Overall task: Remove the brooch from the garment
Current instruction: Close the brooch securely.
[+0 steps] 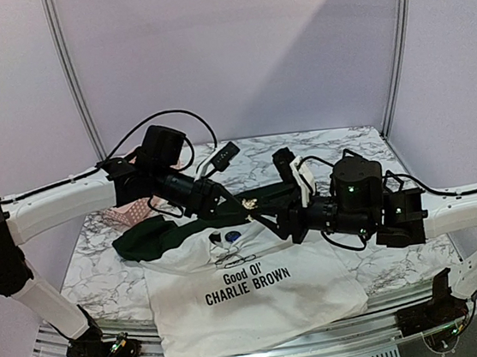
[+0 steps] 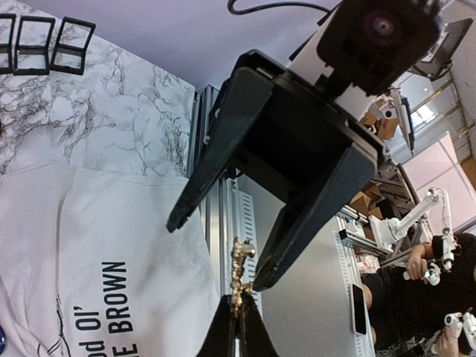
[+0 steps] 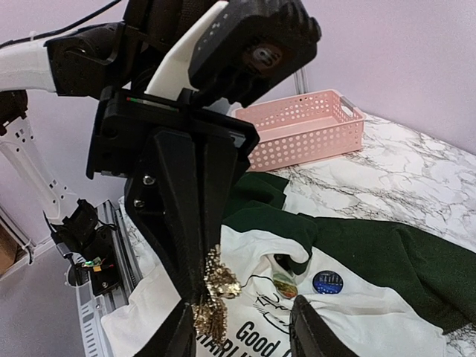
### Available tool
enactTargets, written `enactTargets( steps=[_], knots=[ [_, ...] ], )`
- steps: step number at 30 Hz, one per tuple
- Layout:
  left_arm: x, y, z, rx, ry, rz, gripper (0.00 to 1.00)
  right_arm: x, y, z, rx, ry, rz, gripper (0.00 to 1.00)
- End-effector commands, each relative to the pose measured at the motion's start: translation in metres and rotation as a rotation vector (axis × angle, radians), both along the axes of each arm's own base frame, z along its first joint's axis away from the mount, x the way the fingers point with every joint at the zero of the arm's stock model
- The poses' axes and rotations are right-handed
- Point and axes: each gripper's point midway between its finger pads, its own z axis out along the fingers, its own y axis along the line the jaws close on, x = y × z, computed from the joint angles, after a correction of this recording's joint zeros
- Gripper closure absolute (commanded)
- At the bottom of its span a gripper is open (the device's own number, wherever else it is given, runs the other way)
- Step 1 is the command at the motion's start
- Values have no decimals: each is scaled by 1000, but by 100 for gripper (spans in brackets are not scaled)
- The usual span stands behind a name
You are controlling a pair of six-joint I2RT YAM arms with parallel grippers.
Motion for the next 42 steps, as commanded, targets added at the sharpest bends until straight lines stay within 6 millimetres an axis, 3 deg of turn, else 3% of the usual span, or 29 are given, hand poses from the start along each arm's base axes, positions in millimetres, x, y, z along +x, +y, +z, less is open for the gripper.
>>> enactTargets(
  steps=[1, 17, 29, 42],
  knots=[
    [-6, -3, 3, -2, -19, -30, 100, 1, 3, 2, 20, 23, 22, 61],
    [-18, -1, 15, -54, -59, -74, 100, -16, 5, 1, 91, 96, 188, 64],
    [-22, 1, 23, -89, -90, -76, 100, -15, 2, 2, 126, 117, 203, 72],
    [-25, 0, 21, -80, -104, -81, 100, -13, -1, 10, 199, 157, 253, 73]
  ],
)
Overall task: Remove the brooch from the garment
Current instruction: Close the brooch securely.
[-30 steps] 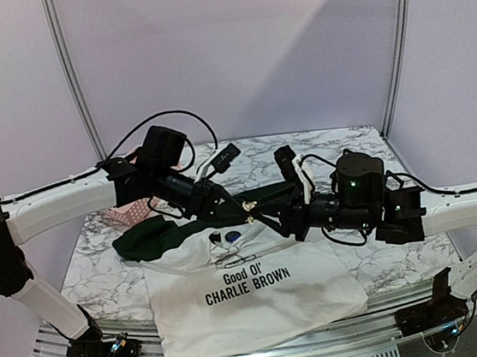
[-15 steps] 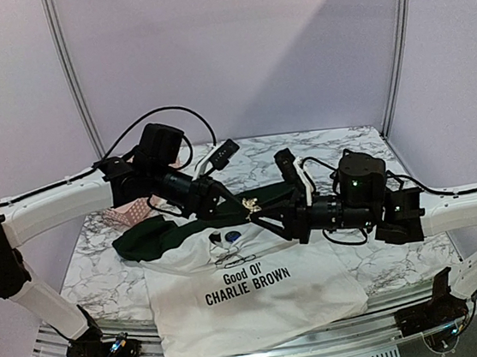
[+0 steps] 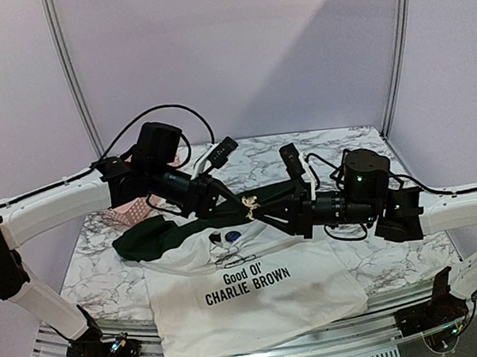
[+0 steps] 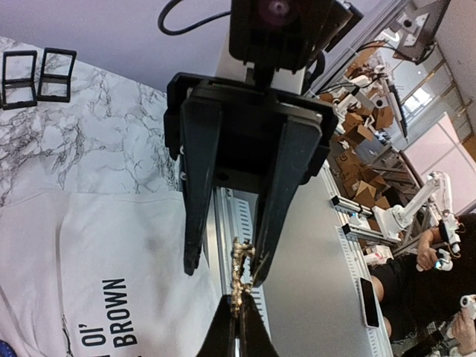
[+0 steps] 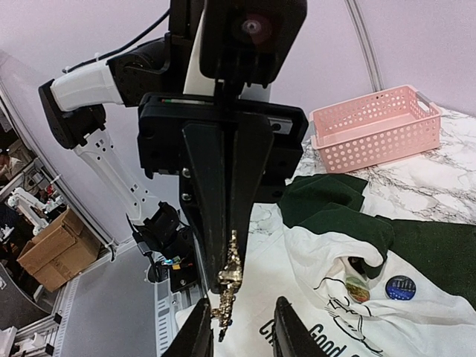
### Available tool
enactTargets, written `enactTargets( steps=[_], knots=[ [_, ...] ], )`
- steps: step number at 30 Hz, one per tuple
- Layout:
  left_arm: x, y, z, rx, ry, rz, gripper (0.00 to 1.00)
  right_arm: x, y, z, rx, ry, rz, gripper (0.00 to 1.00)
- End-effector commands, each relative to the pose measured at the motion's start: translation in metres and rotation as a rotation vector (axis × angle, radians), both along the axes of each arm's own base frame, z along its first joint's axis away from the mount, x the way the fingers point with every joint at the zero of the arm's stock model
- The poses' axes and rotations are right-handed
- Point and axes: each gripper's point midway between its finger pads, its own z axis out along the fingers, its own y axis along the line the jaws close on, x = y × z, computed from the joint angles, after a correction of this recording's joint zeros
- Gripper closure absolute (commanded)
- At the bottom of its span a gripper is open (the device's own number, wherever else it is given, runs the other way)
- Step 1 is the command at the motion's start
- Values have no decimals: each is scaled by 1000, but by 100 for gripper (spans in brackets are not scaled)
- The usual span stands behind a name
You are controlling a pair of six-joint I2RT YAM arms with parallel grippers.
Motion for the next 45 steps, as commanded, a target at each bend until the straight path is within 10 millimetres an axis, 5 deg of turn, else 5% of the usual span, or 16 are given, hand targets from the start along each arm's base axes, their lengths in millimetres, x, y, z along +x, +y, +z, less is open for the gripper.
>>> enactTargets(
  steps=[1, 21, 45],
  knots=[
    [-15, 0, 4, -15, -21, -38, 100, 3, -4, -1, 24, 26, 7, 73],
    [-17, -2, 3, -9, 14, -53, 100, 3, 5, -7, 11, 41, 37, 74],
    [-7, -7, -15, 55, 80, -33, 100, 3, -20, 4, 73, 46, -48, 66]
  ],
)
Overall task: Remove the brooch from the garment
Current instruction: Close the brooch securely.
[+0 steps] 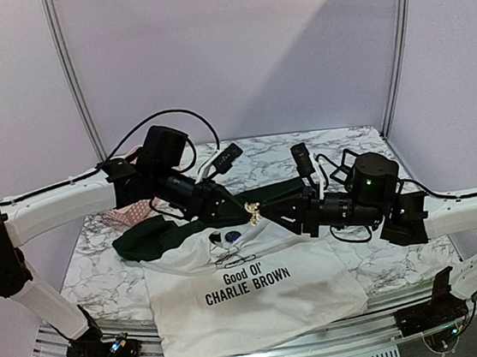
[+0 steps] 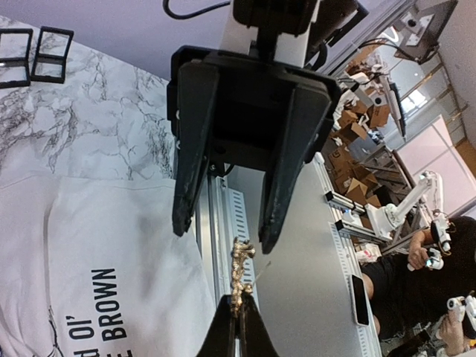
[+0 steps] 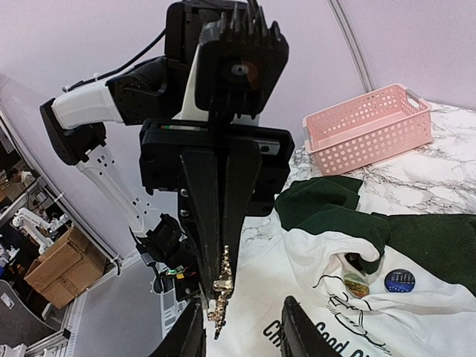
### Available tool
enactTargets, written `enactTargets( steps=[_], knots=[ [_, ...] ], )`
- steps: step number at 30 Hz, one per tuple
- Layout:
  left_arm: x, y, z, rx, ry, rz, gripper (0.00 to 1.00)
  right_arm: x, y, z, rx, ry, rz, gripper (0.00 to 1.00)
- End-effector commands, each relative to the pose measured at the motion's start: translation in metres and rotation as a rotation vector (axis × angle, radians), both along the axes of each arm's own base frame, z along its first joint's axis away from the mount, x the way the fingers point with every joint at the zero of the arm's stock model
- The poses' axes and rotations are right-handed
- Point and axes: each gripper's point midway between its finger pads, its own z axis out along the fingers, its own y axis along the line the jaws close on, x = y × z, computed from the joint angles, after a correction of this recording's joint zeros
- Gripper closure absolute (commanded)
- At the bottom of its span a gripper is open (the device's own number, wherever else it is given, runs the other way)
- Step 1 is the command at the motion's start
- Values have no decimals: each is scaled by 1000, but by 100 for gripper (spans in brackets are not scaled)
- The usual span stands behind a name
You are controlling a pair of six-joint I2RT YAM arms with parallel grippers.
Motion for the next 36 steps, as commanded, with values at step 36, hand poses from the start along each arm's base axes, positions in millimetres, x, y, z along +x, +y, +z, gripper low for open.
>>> enactTargets(
  steps=[36],
  knots=[
    [3, -2, -2, 25, 17, 11, 100, -7, 21, -13, -18, 5, 76, 65]
  ],
)
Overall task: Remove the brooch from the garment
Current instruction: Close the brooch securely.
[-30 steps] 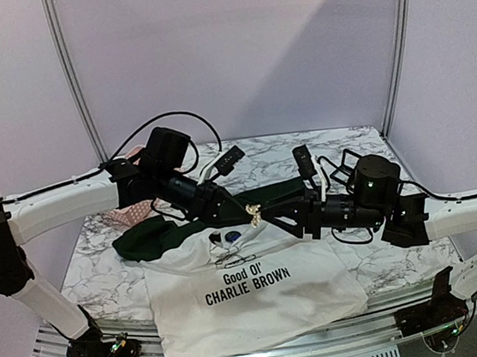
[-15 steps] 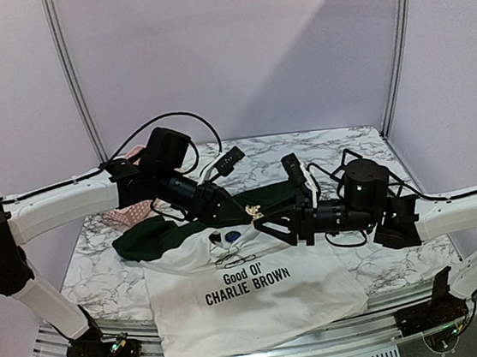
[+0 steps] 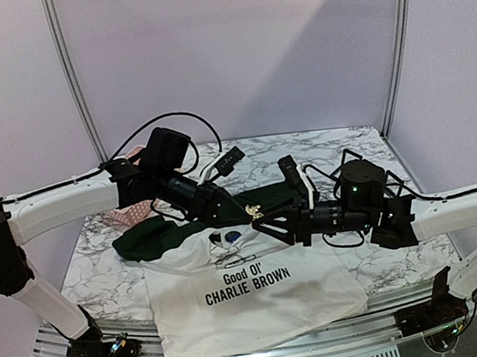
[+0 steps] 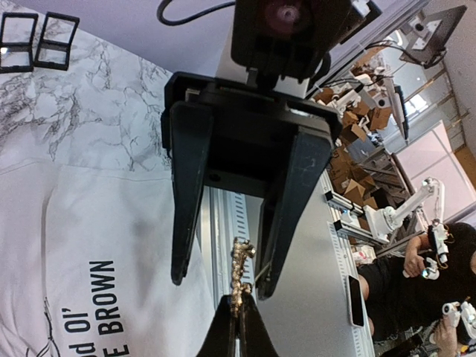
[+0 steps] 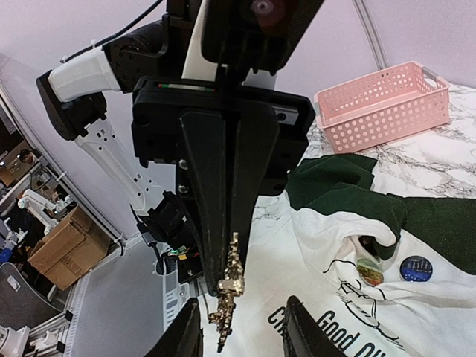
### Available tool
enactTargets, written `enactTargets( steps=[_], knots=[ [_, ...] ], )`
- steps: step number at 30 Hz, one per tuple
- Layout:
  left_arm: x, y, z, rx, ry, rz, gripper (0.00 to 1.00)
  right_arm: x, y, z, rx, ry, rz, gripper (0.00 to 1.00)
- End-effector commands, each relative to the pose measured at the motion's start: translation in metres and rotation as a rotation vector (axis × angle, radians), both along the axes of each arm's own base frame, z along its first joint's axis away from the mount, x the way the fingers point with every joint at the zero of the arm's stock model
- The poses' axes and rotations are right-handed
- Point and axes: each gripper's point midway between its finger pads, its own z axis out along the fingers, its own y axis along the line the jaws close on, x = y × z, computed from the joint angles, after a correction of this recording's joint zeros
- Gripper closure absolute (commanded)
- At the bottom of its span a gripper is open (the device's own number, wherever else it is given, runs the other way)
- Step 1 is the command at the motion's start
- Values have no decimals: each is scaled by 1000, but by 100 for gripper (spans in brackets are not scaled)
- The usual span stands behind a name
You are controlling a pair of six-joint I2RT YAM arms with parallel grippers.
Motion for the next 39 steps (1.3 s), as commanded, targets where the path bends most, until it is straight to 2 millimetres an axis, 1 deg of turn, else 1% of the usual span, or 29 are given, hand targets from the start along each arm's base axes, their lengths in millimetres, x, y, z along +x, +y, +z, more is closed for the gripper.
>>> enactTargets(
  steps=[1, 7, 9, 22, 32, 39],
  knots=[
    [1, -1, 8, -10, -19, 0, 100, 2, 4, 13, 26, -16, -3, 66],
    [0, -1, 8, -11, -22, -2, 100, 2, 4, 16, 43, -16, -7, 67],
    [0, -1, 8, -11, -23, -2, 100, 3, 4, 15, 40, -11, -8, 67],
    [-1, -1, 9, -10, -32, -2, 100, 7, 5, 11, 40, 9, -23, 78],
    [-3, -1, 9, -10, -38, -7, 100, 11, 1, 12, 58, 35, -37, 81],
    [-3, -1, 9, -10, -42, -8, 100, 13, 2, 7, 53, 53, -35, 84]
  ],
)
